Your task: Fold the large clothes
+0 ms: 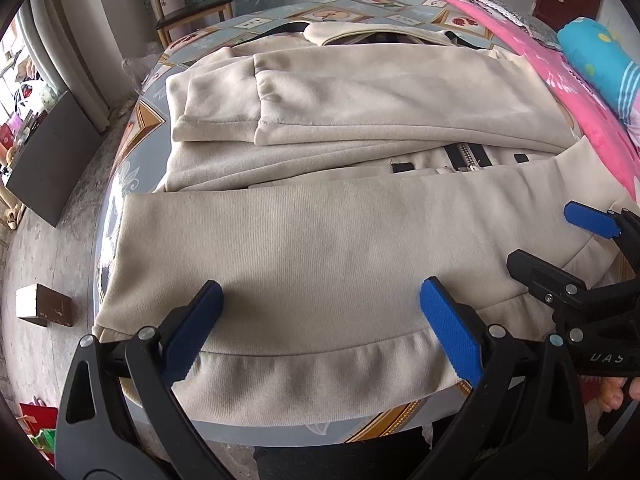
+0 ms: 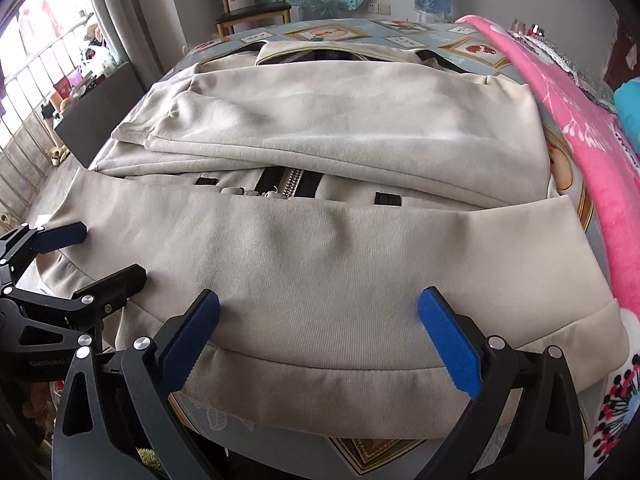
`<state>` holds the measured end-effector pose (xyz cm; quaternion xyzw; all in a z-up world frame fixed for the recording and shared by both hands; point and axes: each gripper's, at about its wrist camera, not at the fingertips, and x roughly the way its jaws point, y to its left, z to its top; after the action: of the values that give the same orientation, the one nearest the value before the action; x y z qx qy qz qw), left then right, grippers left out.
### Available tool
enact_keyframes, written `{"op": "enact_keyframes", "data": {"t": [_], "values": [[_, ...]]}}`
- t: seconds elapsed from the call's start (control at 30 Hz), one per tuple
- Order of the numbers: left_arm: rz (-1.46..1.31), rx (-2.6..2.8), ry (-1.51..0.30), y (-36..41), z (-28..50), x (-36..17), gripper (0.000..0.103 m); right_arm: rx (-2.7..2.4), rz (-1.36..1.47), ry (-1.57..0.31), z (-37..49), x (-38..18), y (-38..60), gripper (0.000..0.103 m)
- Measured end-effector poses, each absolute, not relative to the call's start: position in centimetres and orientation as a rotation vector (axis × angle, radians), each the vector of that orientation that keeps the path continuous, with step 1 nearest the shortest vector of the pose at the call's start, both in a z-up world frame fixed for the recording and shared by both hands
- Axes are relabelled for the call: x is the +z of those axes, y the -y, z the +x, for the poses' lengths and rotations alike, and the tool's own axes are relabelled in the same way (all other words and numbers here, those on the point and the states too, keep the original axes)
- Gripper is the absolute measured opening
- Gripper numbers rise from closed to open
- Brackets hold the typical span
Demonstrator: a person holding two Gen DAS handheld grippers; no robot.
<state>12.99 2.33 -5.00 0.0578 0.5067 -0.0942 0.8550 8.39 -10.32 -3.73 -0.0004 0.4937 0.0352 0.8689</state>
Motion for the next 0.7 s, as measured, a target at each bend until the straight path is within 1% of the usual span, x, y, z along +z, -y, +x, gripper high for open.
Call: {"op": "enact_keyframes", "data": {"t": [0.27, 0.47, 0.7], "values": [[0.128, -0.259, -1.068, -2.8, 13.2, -4.7, 0.095, 0.076, -0.004, -1.030, 8.5, -3.8, 10.3, 0.097], [0.134, -0.239, -0.908, -5.5, 10.9, -2.3, 0.095, 0.082, -0.010, -1.027, 8.3, -3.8, 10.4, 0.097], [0.056, -0.178, -0.813, -10.2, 9.4, -0.5, 0.095, 0.080, -0.012, -1.038, 8.4, -3.8, 10.2, 0.097]]}}
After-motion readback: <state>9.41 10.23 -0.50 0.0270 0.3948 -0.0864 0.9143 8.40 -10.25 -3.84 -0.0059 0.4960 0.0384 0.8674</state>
